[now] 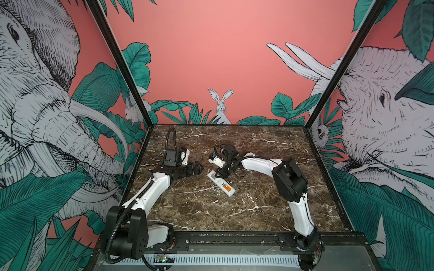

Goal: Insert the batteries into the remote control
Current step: 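Lower the white cover onto the compartment with the right gripper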

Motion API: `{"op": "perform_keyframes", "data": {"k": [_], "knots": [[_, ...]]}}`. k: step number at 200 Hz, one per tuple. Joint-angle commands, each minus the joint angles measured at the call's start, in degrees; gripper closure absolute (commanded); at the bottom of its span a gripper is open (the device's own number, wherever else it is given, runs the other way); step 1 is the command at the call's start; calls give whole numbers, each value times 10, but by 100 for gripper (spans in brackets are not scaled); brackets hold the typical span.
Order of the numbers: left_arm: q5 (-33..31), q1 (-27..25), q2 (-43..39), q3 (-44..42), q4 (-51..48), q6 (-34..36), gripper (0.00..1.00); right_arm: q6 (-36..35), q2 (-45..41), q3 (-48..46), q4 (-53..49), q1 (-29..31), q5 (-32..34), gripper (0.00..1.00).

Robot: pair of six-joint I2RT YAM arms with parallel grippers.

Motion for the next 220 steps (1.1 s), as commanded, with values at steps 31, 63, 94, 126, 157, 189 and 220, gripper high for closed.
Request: {"op": "perform_keyframes", "data": {"k": [31,63,94,126,157,189,220], "knots": [[-2,4,9,25,-9,17,3,11,-113,-112,44,12,45,90],[3,5,14,24,-2,12,3,29,-164,-168,56,11,56,90],[8,5,23,26,3,12,3,61,-190,-222,101,13,74,91],[16,5,30,29,6,12,3,78,-203,-275,176,16,83,91],[18,5,31,28,5,13,3,83,-208,-299,219,15,86,91],[17,4,28,26,4,15,3,93,-218,-322,258,20,82,92],[19,5,32,26,5,14,3,101,-224,-328,270,25,84,92]]}}
